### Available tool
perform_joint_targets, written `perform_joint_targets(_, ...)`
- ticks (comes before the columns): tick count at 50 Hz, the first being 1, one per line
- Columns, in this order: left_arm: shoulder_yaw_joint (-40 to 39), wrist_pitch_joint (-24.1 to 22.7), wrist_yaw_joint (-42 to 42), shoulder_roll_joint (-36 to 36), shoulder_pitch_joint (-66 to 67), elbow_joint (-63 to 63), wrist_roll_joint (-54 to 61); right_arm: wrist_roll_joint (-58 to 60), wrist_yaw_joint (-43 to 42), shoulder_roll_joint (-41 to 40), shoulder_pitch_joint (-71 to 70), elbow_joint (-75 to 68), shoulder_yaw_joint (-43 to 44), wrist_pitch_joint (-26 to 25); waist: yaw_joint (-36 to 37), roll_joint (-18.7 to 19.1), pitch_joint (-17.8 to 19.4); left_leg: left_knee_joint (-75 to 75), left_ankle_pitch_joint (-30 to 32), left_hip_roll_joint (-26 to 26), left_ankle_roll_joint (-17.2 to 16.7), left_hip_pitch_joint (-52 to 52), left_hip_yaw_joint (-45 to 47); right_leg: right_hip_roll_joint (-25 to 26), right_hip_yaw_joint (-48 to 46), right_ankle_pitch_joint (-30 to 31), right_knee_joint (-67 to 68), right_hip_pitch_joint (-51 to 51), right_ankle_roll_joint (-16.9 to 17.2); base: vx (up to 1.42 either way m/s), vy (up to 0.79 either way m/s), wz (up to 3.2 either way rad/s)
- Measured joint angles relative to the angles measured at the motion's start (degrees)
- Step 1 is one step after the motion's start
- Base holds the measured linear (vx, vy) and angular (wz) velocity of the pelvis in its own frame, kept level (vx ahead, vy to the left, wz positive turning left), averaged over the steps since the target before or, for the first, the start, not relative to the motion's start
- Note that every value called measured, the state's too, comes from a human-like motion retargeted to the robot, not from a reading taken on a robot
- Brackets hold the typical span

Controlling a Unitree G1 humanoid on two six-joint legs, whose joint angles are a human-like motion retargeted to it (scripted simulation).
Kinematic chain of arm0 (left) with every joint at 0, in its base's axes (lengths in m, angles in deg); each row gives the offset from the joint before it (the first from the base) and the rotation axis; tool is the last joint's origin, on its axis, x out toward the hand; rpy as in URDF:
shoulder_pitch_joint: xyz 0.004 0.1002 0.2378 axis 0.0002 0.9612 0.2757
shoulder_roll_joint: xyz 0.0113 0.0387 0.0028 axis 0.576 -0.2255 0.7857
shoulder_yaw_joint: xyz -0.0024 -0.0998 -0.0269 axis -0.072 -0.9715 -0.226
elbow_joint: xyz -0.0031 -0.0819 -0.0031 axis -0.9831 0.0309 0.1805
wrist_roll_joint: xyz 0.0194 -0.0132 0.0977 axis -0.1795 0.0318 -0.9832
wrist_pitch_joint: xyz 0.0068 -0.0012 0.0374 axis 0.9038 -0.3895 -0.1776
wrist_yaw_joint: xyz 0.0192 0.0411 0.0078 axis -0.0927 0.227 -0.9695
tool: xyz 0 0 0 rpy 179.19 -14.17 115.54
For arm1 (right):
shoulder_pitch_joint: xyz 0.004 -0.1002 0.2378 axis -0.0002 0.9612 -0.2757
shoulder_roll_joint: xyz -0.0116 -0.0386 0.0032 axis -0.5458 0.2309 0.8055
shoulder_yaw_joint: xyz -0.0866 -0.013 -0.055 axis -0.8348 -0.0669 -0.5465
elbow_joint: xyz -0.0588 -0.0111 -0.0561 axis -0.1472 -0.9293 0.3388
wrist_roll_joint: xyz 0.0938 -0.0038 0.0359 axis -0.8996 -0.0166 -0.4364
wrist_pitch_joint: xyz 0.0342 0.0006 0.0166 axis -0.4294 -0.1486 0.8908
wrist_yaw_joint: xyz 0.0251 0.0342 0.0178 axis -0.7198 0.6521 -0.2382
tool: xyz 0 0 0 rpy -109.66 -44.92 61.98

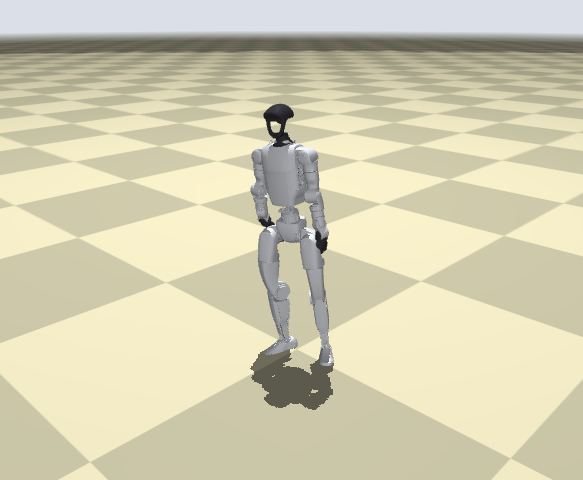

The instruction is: In place motions

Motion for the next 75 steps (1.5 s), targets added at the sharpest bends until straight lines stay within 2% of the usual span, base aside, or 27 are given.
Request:
perform_joint_targets(5,-6.2,0.2,5.5,0.5,1.5,-7.3,10.5,2.1,1.5,-0.5,-4.0,1.6,-1.7,1.8,-0.9,0.5,0.0,-0.2,-0.2,0.2,0.1,0.8,1.0,0.3,1.0,0.4,-0.1,-0.3,-0.1,0.00,0.00,-0.23)
perform_joint_targets(10,-8.0,0.8,8.4,1.9,3.1,-9.0,14.3,1.8,3.5,-1.4,-5.7,7.1,-2.8,4.3,-0.2,0.1,-0.1,-0.2,0.1,-0.3,0.3,1.2,0.8,-0.1,1.3,0.4,0.1,-0.1,-0.1,0.01,0.06,0.04)
perform_joint_targets(27,-6.1,4.4,-0.2,1.6,1.5,-4.8,4.9,1.5,5.4,-2.0,-8.9,10.6,-5.3,6.9,4.0,-2.0,-1.0,-0.3,-0.7,-3.1,0.9,0.2,-3.5,-2.4,-2.3,0.2,0.3,1.7,0.7,0.01,0.10,0.24)
perform_joint_targets(40,-6.3,3.5,3.9,1.5,3.1,-7.5,7.0,7.6,4.0,-2.8,-6.6,6.0,-7.7,6.4,4.2,-3.0,-1.0,-0.5,-2.0,-4.1,1.5,0.5,-4.3,-3.1,-2.6,0.5,0.4,1.8,1.2,0.01,0.02,0.00)
perform_joint_targets(47,-7.3,4.0,4.2,2.7,3.5,-7.8,7.4,7.2,2.9,-2.0,-6.0,4.0,-6.9,5.5,10.6,-3.8,-1.5,-0.5,-3.3,-3.0,1.1,1.2,3.3,-3.6,5.2,-0.9,3.7,-1.4,2.5,-0.01,0.01,-0.96)
perform_joint_targets(52,-7.1,4.0,3.7,3.3,3.3,-6.6,7.1,4.3,3.2,-1.2,-5.5,3.9,-4.9,5.5,6.5,-3.9,-0.9,-0.4,-3.1,-4.1,1.6,0.6,-0.2,-3.8,1.5,0.5,1.8,-0.4,1.9,0.00,0.02,0.61)
perform_joint_targets(60,-6.5,3.4,2.8,5.1,0.7,-5.5,6.6,5.3,4.3,0.3,-4.2,7.8,-2.8,7.0,4.0,-4.7,0.6,-0.5,-2.8,-5.3,2.3,0.2,-3.0,-4.2,-0.5,1.0,1.1,0.4,1.8,0.00,0.02,0.17)
perform_joint_targets(65,-5.0,4.3,3.9,9.7,-4.4,-10.1,7.4,8.7,3.7,2.3,-3.0,11.3,-0.8,9.1,3.5,-5.2,2.1,0.0,-2.6,-4.4,1.7,-1.0,-3.7,-4.0,0.3,0.0,4.1,-1.2,1.3,-0.04,-0.01,0.01)
perform_joint_targets(68,-4.4,7.6,5.3,12.0,-8.0,-10.1,8.5,10.2,1.4,4.0,-3.1,12.0,-0.3,9.4,2.6,-4.3,4.0,0.3,-2.4,-2.1,0.7,-2.5,-3.6,-3.5,3.2,0.6,8.4,-4.2,1.4,-0.17,-0.04,-0.04)
perform_joint_targets(72,-2.2,5.7,4.2,15.1,-13.6,-9.7,9.7,9.5,-2.4,7.2,-3.0,12.0,1.3,10.0,0.8,-3.6,7.7,0.0,-1.7,0.3,-0.8,-3.1,-1.9,-1.0,16.6,0.9,12.2,-7.6,3.0,-0.18,-0.12,-0.12)
perform_joint_targets(75,-0.4,4.4,3.0,17.4,-16.9,-6.4,8.6,5.9,-5.0,9.6,-1.3,10.9,4.2,10.8,-1.4,-3.0,10.2,0.4,-1.0,2.1,-2.0,-4.4,-1.8,-4.0,13.4,-0.5,12.2,-7.4,1.9,-0.18,-0.17,0.33)
